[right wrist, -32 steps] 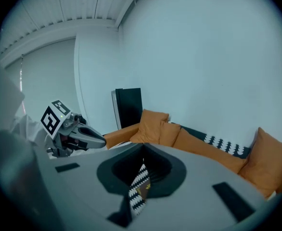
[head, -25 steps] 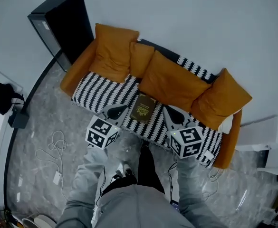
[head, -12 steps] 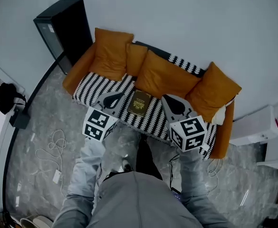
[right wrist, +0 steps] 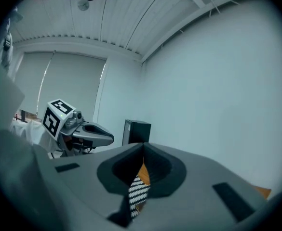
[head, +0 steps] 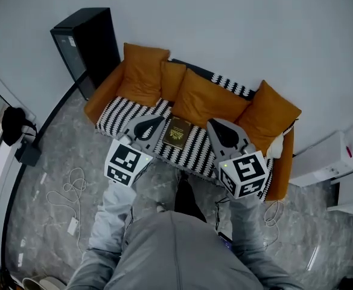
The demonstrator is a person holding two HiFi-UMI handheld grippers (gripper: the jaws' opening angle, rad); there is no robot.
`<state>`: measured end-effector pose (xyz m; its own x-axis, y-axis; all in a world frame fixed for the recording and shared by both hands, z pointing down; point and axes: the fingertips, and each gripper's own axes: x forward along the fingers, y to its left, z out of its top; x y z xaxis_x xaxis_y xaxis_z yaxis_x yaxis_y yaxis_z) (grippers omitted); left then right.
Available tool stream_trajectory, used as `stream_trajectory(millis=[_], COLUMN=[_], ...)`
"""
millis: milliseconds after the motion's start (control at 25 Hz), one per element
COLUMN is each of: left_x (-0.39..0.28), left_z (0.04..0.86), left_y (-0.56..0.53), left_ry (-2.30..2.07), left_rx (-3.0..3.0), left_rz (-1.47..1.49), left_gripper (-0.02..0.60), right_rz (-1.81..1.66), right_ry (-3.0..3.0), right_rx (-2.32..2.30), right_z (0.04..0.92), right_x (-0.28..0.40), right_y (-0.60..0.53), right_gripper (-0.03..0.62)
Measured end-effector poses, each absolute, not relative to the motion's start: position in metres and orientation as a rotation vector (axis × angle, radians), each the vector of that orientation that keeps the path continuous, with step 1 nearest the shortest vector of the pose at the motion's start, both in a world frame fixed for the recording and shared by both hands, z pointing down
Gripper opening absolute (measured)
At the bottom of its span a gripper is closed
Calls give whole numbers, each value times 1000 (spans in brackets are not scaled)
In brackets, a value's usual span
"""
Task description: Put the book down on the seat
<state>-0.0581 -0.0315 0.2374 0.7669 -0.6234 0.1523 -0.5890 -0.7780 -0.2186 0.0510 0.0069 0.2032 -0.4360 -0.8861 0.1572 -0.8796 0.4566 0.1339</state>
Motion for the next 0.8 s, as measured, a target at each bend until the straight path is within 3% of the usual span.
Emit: stream_trajectory(millis=[800], left_x=[-74], left_z=[196], left_y=[14], left_ry=[898], left_rx=[-2723], left_rz=[-304], left_gripper=[26], right_rz=[-147], right_ry=[-2480], right_rx=[1569], right_z=[172], right_x=[23], right_y=[51], right_gripper=[28])
